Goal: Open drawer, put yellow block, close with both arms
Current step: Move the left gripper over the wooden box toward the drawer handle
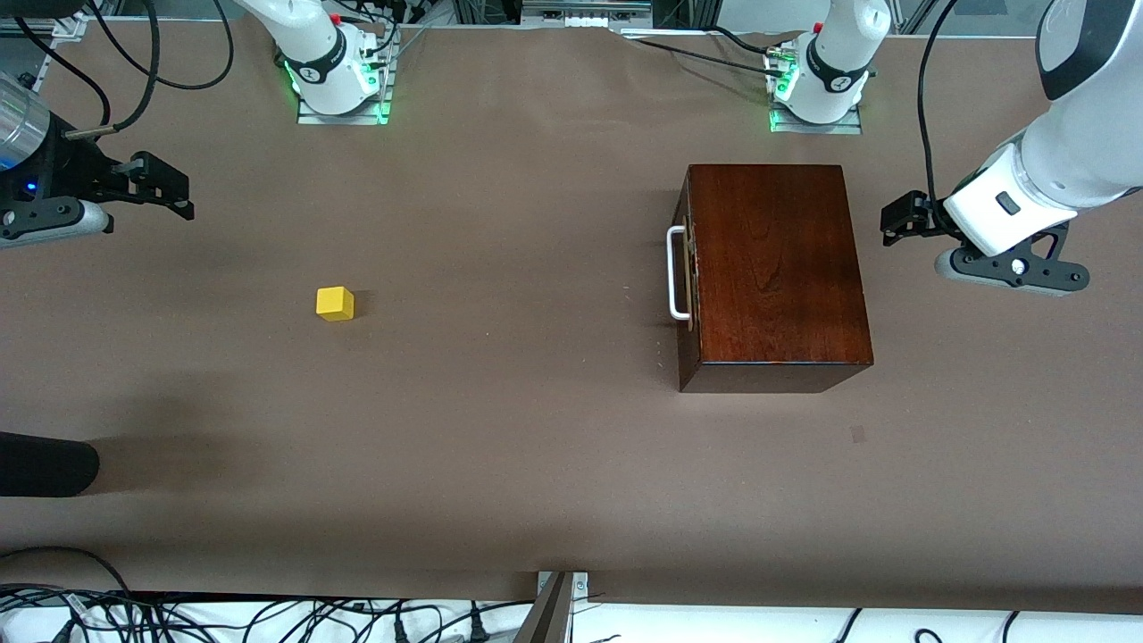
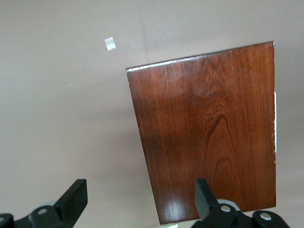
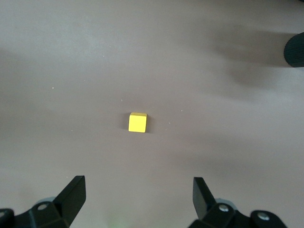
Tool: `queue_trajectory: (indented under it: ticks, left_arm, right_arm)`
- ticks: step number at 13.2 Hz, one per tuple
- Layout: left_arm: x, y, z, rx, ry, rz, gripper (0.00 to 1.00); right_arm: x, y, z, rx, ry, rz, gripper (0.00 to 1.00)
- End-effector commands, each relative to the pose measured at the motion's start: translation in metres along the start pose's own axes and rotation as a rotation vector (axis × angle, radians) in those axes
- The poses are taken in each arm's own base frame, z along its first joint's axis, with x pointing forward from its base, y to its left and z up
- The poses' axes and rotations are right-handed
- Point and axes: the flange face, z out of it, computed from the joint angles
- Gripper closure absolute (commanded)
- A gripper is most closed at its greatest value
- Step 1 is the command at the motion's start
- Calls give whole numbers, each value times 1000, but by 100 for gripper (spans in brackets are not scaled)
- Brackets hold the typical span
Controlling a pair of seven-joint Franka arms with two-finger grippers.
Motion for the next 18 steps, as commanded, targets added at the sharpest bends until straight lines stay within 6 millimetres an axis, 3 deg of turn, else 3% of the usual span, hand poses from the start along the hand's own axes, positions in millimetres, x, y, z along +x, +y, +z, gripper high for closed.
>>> queue_trajectory:
  ticks: [1, 3, 15, 18]
  left_arm:
    - [-2, 0, -3, 0, -20, 6, 0]
    - [-4, 15, -4, 1, -19, 23, 0]
    - [-8, 21, -5, -7, -36, 25, 0]
    - [-8, 32, -4, -10, -36, 19, 0]
  right_arm:
    - [1, 3, -4, -8, -6, 2, 0]
    - [1, 3, -4, -8, -6, 2, 0]
    - [1, 3, -4, -8, -6, 2, 0]
    - [1, 3, -4, -8, -6, 2, 0]
